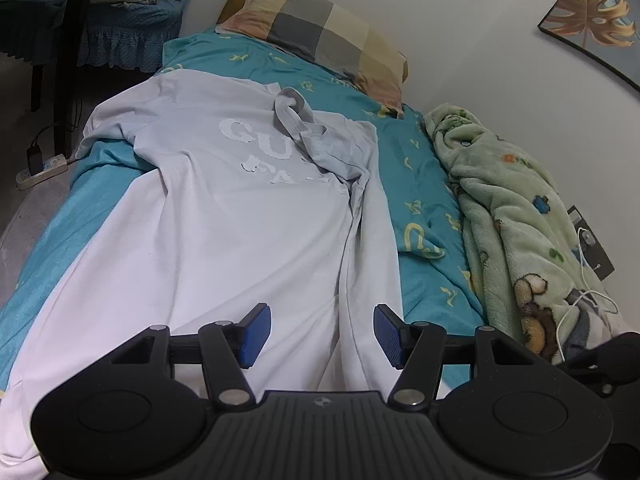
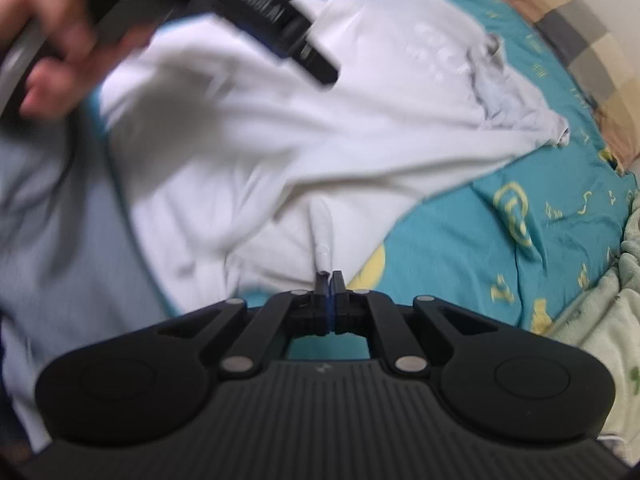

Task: Fold clothes
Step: 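Grasp the shirt side edge with the right gripper and fold it inward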

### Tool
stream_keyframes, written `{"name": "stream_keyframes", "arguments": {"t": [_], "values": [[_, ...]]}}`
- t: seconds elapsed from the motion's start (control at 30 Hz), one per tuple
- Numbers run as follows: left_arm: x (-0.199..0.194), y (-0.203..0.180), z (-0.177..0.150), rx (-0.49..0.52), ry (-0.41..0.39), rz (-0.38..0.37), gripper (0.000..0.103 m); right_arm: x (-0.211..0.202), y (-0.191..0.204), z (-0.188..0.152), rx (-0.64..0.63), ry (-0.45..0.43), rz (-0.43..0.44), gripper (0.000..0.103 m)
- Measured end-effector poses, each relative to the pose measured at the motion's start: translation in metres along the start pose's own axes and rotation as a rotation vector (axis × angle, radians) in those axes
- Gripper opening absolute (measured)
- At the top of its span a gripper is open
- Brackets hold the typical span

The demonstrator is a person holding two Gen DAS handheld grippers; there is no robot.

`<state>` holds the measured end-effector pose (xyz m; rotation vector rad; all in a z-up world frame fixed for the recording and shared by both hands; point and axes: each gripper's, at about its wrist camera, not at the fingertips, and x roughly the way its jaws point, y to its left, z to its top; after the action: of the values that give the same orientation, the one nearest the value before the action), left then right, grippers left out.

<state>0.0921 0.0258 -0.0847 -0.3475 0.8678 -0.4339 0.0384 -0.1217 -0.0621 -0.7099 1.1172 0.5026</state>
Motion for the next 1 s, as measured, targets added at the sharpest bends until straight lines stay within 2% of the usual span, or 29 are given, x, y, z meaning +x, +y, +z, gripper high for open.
{"name": "stream_keyframes", "arguments": {"t": [0.07, 0.23, 0.3, 0.37, 0.67, 0.7, 0.77, 0.93, 1.0], "values": [[0.001, 0.0, 0.0, -0.001, 0.004, 0.005, 0.06, 0.0, 0.004, -0.009, -0.045, 0.07, 0.009, 0.003], [0.006, -0.001, 0.0, 0.008, 0.026, 0.011, 0.06, 0.024, 0.018, -0.024, -0.101, 0.238, 0.125, 0.003], [0.008, -0.002, -0.001, 0.011, 0.038, 0.016, 0.06, 0.037, 0.022, -0.029, -0.122, 0.281, 0.13, 0.003], [0.009, -0.002, -0.001, 0.01, 0.043, 0.02, 0.06, 0.035, 0.017, -0.028, -0.095, 0.268, 0.146, 0.003], [0.003, -0.004, 0.0, -0.005, 0.014, -0.011, 0.061, -0.022, -0.028, -0.024, 0.224, -0.001, 0.225, 0.009], [0.002, -0.004, 0.0, -0.012, 0.005, -0.018, 0.061, -0.022, -0.032, -0.019, 0.274, -0.038, 0.221, 0.011], [-0.002, -0.001, 0.002, -0.039, -0.016, -0.031, 0.061, -0.018, -0.039, -0.009, 0.385, -0.107, 0.209, 0.027], [-0.004, 0.004, 0.016, -0.141, -0.084, -0.045, 0.064, 0.001, -0.054, 0.012, 0.661, -0.247, 0.17, 0.028], [0.002, -0.002, 0.029, -0.142, -0.096, -0.033, 0.065, 0.012, -0.058, 0.016, 0.755, -0.291, 0.153, 0.028]]}}
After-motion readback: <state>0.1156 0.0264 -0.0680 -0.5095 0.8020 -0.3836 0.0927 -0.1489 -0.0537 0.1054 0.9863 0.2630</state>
